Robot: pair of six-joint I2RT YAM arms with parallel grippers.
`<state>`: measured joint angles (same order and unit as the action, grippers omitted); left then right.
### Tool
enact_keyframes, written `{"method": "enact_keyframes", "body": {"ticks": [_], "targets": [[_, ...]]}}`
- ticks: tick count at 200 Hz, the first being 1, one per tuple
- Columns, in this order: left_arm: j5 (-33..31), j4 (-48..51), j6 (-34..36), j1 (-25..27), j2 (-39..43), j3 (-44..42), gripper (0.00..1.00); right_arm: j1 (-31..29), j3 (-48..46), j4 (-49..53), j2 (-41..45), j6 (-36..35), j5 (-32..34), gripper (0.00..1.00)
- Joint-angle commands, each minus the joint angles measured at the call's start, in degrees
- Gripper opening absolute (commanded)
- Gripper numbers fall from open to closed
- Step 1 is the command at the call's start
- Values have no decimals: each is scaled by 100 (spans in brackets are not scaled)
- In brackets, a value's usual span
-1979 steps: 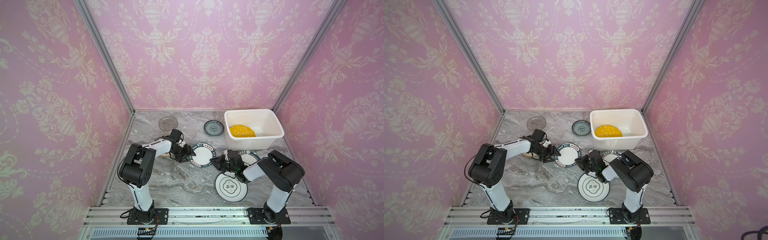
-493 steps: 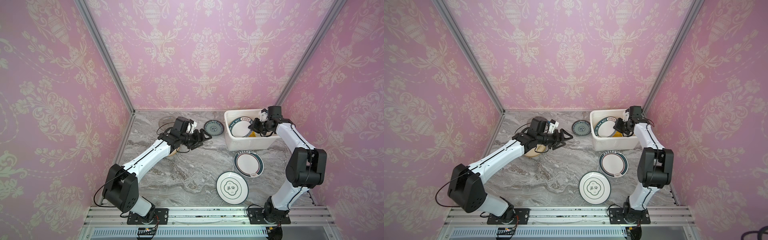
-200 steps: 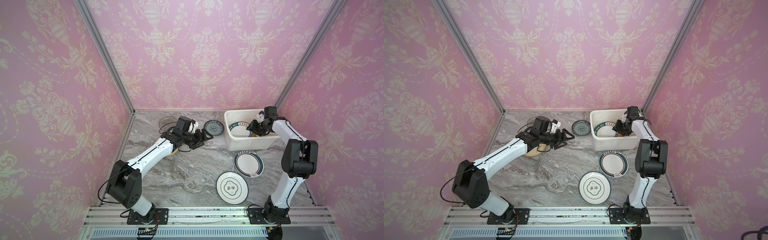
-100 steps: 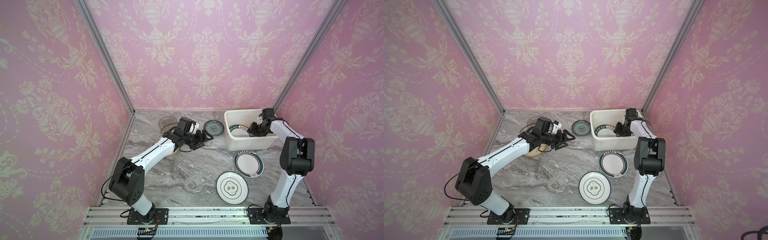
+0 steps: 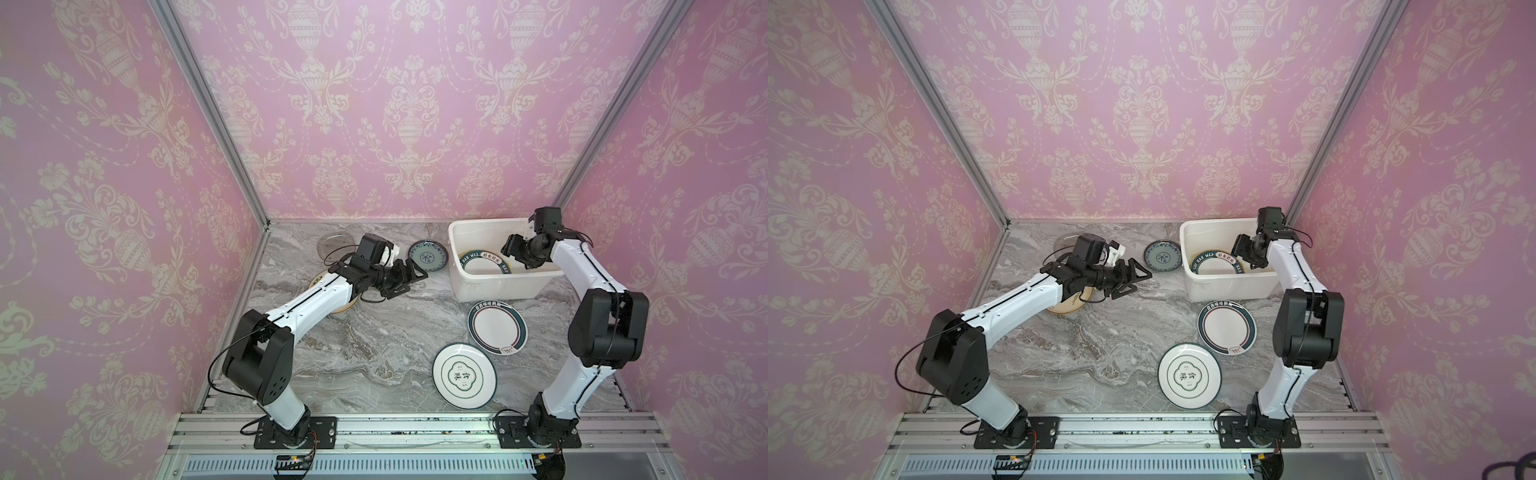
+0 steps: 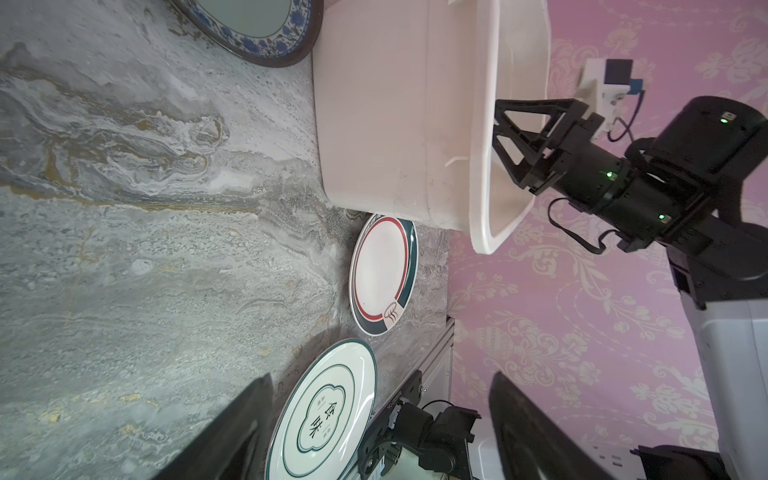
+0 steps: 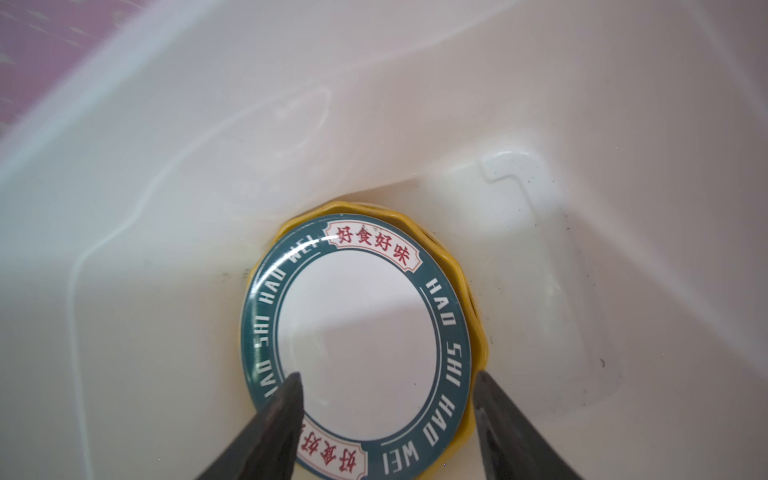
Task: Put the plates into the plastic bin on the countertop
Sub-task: 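Open the right gripper and lift it out of the bin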
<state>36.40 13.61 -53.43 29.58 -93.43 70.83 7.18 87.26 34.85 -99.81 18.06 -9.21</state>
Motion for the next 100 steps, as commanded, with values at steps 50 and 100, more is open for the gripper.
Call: {"method": "enact_keyframes", "body": {"ticks": [50,100], "targets": [[-650,1559,1123,319,1106,235,84,-501,-682,525,2336,450,-343,69],[-924,2701,1313,673,1760,-145,84,-612,-1945,1173,4161,867,-979,69]]}}
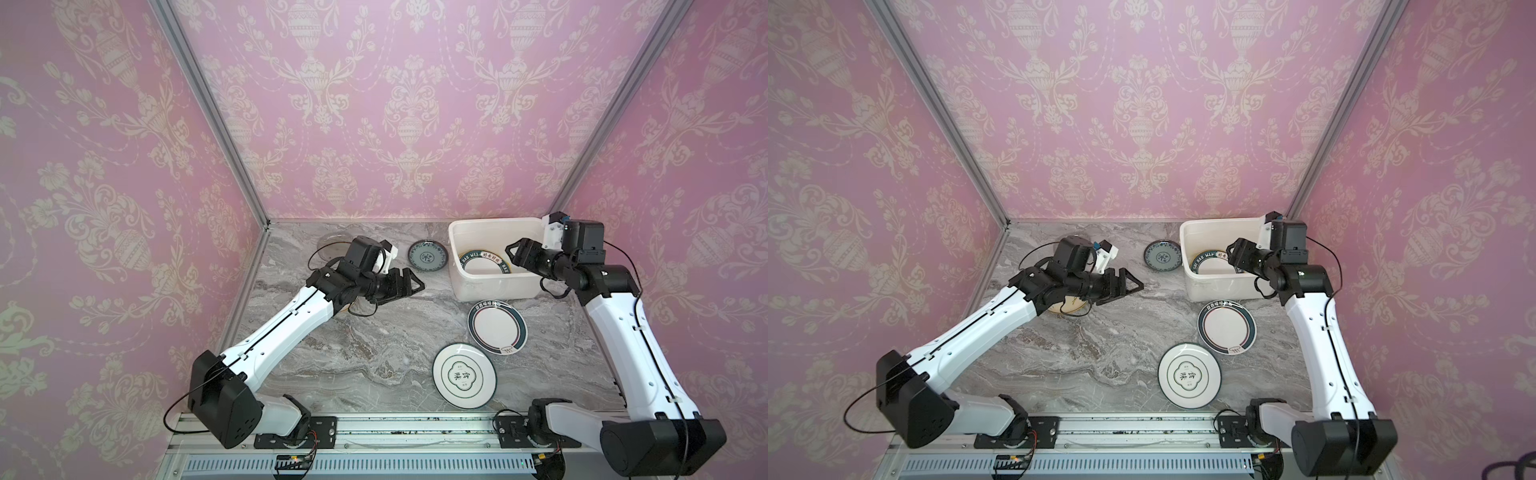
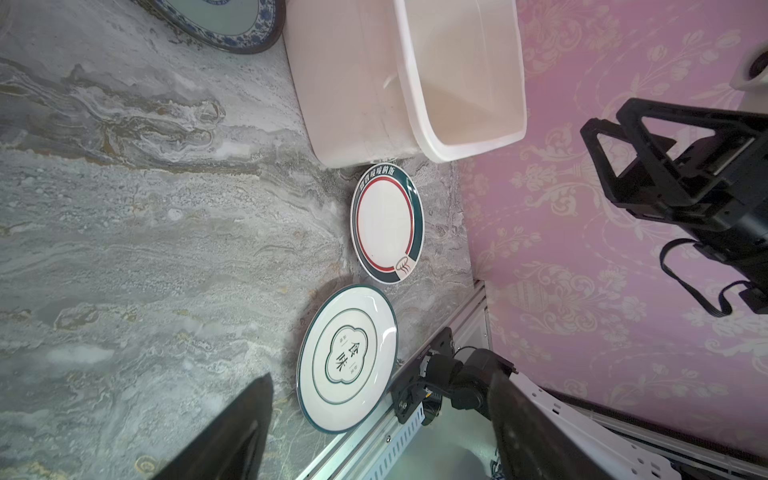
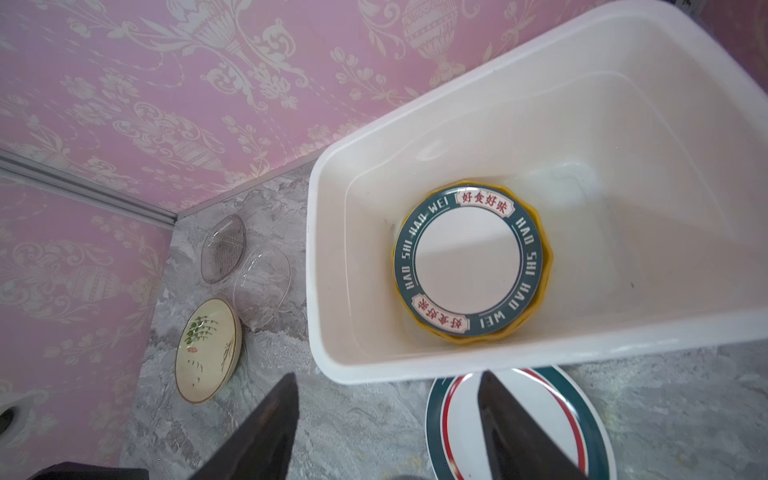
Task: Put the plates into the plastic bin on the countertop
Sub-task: 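Open the right gripper and lift it out of the bin, then move both grippers to opposite rims of the white cloud-logo plate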
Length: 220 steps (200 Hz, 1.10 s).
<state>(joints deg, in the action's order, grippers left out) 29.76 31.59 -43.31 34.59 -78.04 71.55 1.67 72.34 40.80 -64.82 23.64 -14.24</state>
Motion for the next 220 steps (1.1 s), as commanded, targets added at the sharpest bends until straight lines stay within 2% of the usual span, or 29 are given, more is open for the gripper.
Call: {"method": "enact_keyframes", "body": {"ticks": [1,25,57,76,106,150,220], "targets": [[-260,919,303,189,229,-228,84,-62,-556,592,689,318,-497,69],[-197,1125,239,482,351,-458,84,-107,-1259,1083,1348,402,-1014,68],[-96,1142,-198,903,199,-712,84,-176,-1983,1776,1885,669,-1353,69],[-33,414,-839,1103,108,-1183,84,-205,-2409,2089,2199,878,-1190,69],[131,-1029,-1795,1182,-173,-1909,85,-302,-3189,2005,2632,1354,-1224,70],[703,-1894,-2247,1199,-979,-2020,86,-677,-3969,1548,2636,1787,-1015,71],[1417,-3558,-3155,1234,-1840,-2453,86,-1091,-4537,757,1929,1927,-604,72]]}}
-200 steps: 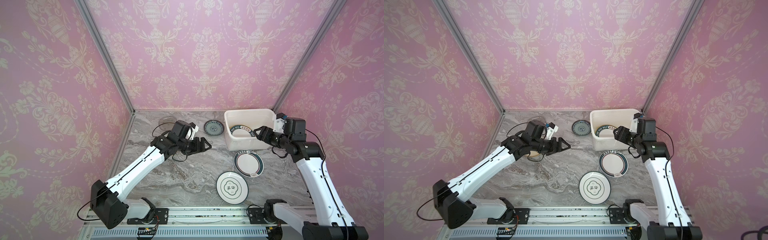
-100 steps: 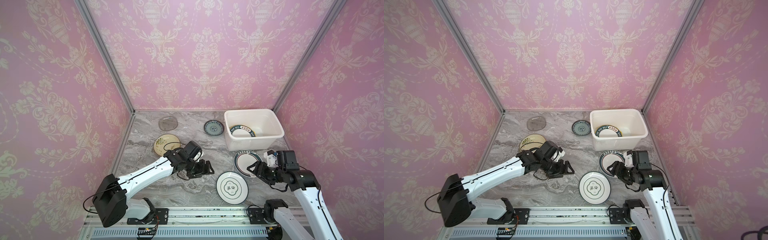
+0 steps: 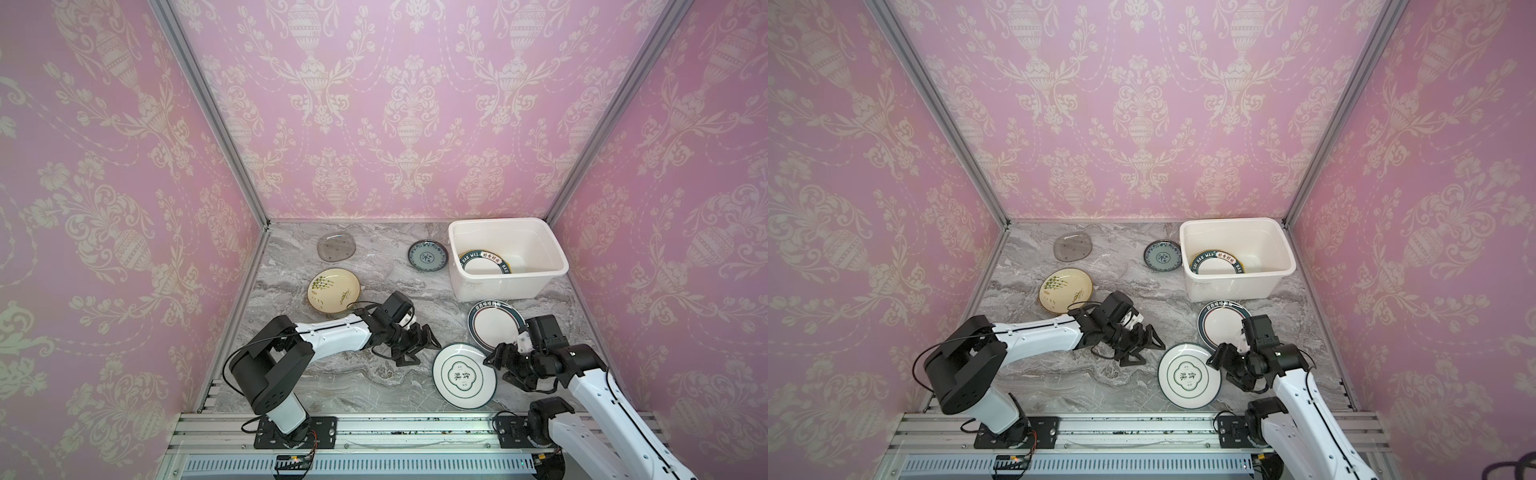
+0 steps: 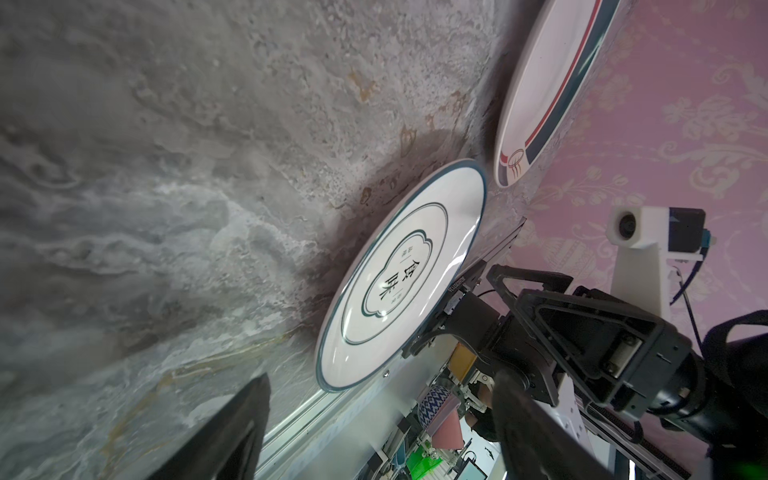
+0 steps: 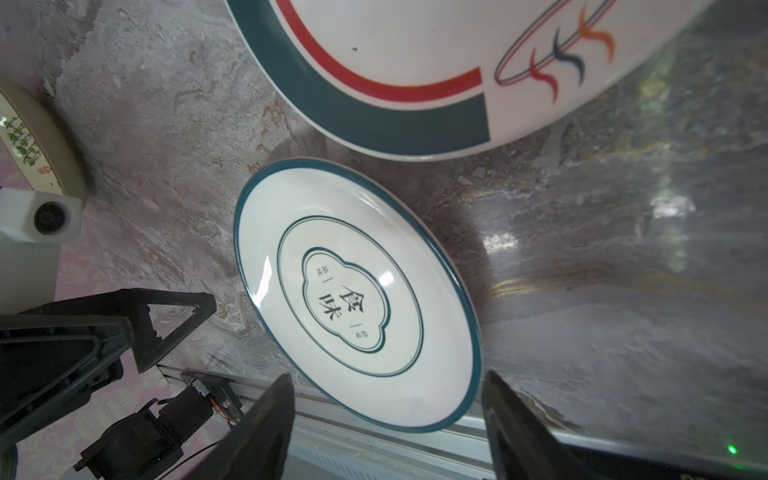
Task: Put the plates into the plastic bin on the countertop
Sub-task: 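Move both grippers to opposite rims of the white cloud-logo plate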
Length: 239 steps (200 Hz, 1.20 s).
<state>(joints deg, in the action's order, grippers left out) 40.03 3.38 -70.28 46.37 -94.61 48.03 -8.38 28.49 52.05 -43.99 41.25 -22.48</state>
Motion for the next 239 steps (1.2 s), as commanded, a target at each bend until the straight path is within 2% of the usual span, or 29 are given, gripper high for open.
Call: {"method": "enact_keyframes", "body": {"ticks": [1,68,135,192,239], "targets": [[395,-739,-459,56,-186,-97,86,-89,-160,-379,-163,165,219,72],[528,-523,-384,239,-584,204,85,-366,-389,-866,-980,112,109,71],[701,-628,-467,338,-943,375,83,-392,-417,-1263,-1102,-64,-327,70],[813,-1011,-676,346,-1069,295,80,-391,-396,-1443,-712,29,-631,72],[826,-1198,-763,346,-1070,203,79,-401,-429,-2053,-301,666,-1143,62]]}}
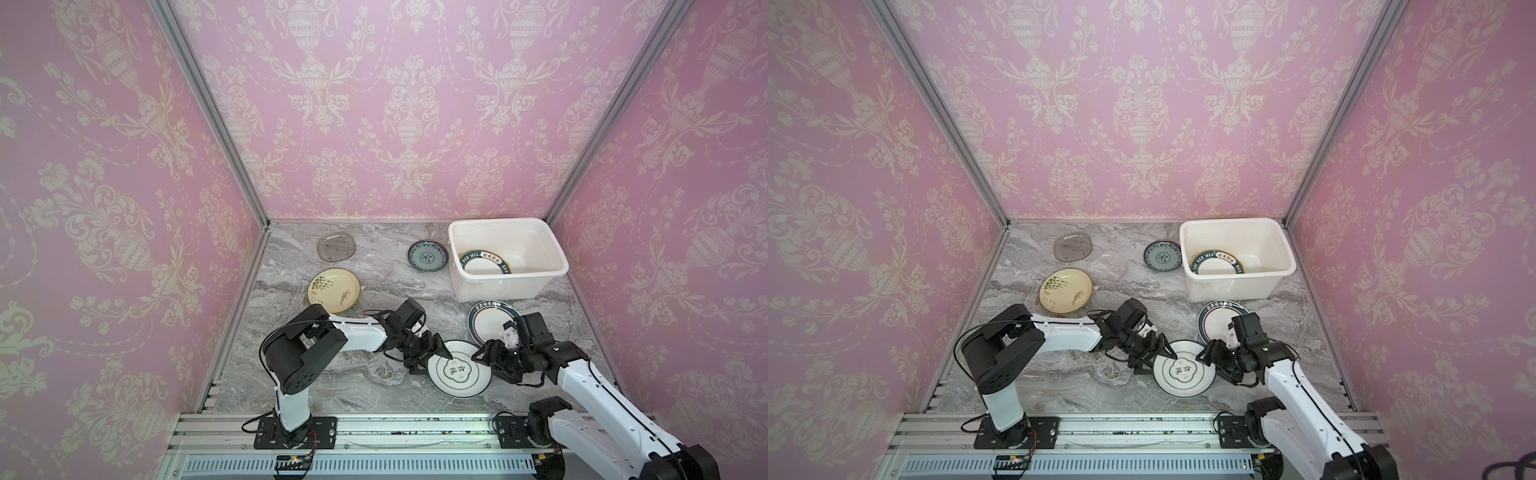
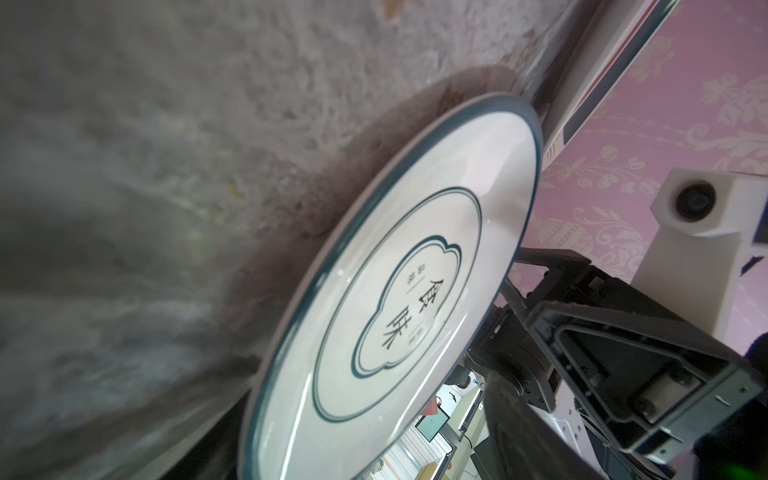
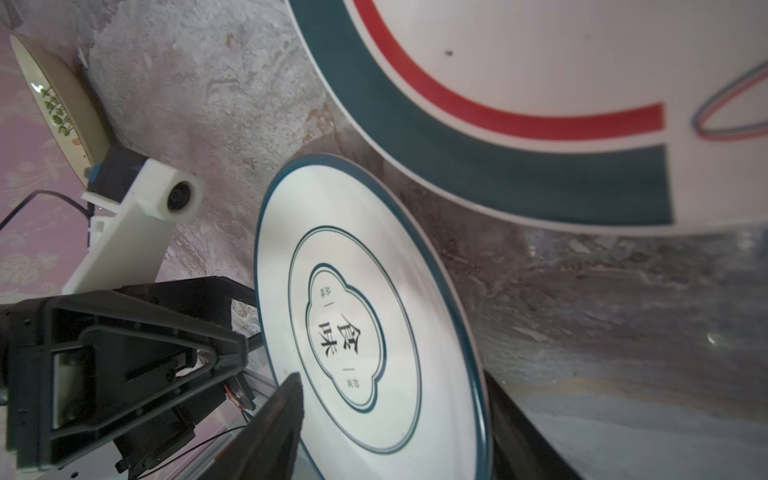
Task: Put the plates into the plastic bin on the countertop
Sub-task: 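Move both grippers to opposite rims of the white cloud-logo plate, then close both grippers on the cloud-logo plate and lift it upright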
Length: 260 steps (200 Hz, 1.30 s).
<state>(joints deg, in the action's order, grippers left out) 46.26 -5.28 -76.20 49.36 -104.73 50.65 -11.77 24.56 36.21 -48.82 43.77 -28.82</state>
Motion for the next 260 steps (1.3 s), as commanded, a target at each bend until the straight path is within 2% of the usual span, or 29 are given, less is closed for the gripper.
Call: {"method": "enact_keyframes", "body": {"ticks": [1,74,137,178,221,260], "targets": [[205,-337,-182,47,-57,-62,79,-62,-33,-480,190,427,-510,62],[216,-404,-208,48,-60,-90,79,-328,-36,-1082,260,1134,-308,41],[202,-429,-212,47,-32,-108,79,-605,16,-1383,-41,1256,-187,19],[199,-436,-221,45,-28,-117,79,-747,66,-1485,-177,1320,-102,13],[189,-443,-212,42,25,-143,79,-783,138,-1336,-148,1302,26,0],[71,-410,-146,-42,331,-215,78,-783,517,-562,89,1081,507,0]]}}
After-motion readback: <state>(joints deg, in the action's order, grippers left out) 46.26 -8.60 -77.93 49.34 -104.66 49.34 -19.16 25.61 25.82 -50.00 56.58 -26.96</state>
